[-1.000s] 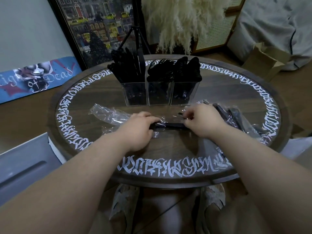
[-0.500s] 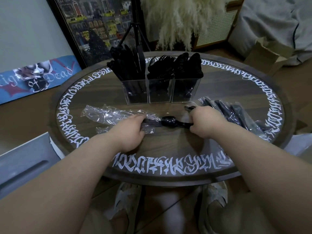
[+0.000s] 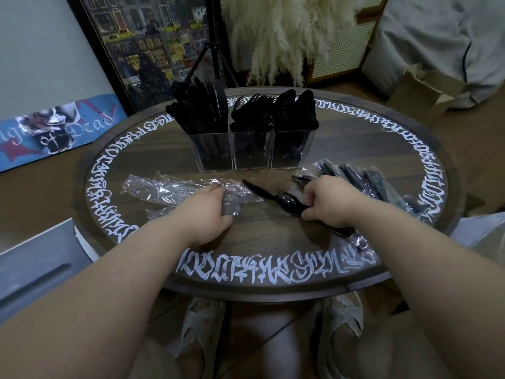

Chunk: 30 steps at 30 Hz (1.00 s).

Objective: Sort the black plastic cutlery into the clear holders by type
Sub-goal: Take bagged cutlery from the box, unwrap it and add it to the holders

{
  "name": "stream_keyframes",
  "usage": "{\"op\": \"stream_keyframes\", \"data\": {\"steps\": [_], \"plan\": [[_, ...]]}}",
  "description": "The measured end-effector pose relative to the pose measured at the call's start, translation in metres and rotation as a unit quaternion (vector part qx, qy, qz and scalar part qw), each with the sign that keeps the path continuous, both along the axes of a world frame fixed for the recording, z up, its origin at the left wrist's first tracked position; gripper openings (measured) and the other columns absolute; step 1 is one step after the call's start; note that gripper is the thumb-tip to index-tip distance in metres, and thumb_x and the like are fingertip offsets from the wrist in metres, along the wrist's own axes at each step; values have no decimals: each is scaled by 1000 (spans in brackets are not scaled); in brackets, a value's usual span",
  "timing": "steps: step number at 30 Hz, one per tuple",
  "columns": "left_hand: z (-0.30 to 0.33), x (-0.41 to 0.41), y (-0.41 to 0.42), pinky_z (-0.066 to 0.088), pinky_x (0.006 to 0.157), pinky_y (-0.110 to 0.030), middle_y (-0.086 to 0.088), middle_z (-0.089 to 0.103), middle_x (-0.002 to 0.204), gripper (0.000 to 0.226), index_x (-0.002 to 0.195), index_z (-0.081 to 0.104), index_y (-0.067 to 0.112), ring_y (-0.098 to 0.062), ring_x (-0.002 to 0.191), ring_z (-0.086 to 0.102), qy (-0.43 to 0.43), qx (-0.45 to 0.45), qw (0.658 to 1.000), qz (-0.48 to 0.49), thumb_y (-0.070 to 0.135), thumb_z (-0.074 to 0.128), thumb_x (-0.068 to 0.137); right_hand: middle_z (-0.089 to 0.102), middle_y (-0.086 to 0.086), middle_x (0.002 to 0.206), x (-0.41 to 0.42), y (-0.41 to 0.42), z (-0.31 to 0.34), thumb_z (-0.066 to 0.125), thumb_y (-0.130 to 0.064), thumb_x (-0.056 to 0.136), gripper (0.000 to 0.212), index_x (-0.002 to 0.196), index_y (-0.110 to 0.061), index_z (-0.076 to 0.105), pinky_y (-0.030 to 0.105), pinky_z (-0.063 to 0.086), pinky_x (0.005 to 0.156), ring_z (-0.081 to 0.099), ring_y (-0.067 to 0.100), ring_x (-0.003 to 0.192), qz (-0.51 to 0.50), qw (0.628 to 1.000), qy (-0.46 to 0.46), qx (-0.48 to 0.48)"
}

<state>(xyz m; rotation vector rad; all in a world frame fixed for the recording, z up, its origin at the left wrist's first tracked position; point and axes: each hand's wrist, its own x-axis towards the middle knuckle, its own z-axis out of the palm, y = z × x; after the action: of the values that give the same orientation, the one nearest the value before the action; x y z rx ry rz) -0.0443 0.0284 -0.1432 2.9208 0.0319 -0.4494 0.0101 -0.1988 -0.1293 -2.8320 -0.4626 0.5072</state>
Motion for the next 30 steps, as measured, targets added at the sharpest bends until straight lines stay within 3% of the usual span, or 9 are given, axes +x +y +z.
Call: {"op": "stream_keyframes", "data": {"steps": [3,6,9,11,13,16,21,24,30], "plan": [[4,4,-6,23,112,-33,-6,33,152,61,143,41,14,-27,139,28,-103,-2,995,19,44,55,92,61,1,75,-2,-12,11,76,-21,78,19,76,-13,60,29,44,66,55,18,71,-50,991,27,123],[16,9,-24,36,101,-29,-1,57,130,49,135,53,18,-23,120,50,-209,-115,969,63,42,56,92,63,-1,72,-7,-15,17,78,-19,77,15,76,-15,63,25,45,62,56,13,65,-89,965,58,241],[25,14,-45,50,78,-20,13,68,86,31,118,64,21,-6,78,65,-189,-300,927,122,36,58,92,64,-5,68,-8,-11,17,77,-17,78,17,72,-19,62,21,44,65,56,8,61,-79,951,81,286],[26,19,-53,48,58,-18,8,68,75,23,109,65,14,-2,61,61,-176,-407,881,163,30,58,94,62,-3,66,-7,-8,16,76,-15,79,17,72,-18,61,24,46,68,55,10,61,-71,945,90,308],[29,21,-57,44,48,-19,0,68,71,14,86,62,9,-6,57,59,-170,-484,835,199,20,58,95,62,0,67,-5,-6,13,76,-15,80,15,74,-13,62,32,48,70,55,13,64,-65,943,82,317],[31,22,-60,43,45,-16,1,65,64,26,69,52,11,-2,51,56,-176,-494,826,207,13,57,94,65,7,72,-3,-6,10,76,-18,79,13,76,-11,66,41,52,77,56,17,67,-68,940,57,328],[31,21,-56,45,51,-27,3,62,53,22,72,53,10,-21,63,58,-175,-489,826,218,11,56,93,67,2,69,1,-5,12,74,-18,82,15,72,-21,64,30,49,65,56,12,61,-126,910,-4,395],[33,19,-57,49,51,-25,3,64,55,17,75,54,10,-10,57,64,-173,-482,835,203,7,58,91,71,9,74,3,0,15,73,-18,82,19,70,-21,59,36,53,71,66,23,70,-115,906,-59,403],[37,17,-58,52,57,-30,-4,64,63,16,80,57,15,-6,53,63,-161,-496,833,187,0,58,86,57,-8,62,-2,17,13,62,-12,89,31,77,-42,59,35,53,66,65,13,58,-52,904,-133,404]]}}
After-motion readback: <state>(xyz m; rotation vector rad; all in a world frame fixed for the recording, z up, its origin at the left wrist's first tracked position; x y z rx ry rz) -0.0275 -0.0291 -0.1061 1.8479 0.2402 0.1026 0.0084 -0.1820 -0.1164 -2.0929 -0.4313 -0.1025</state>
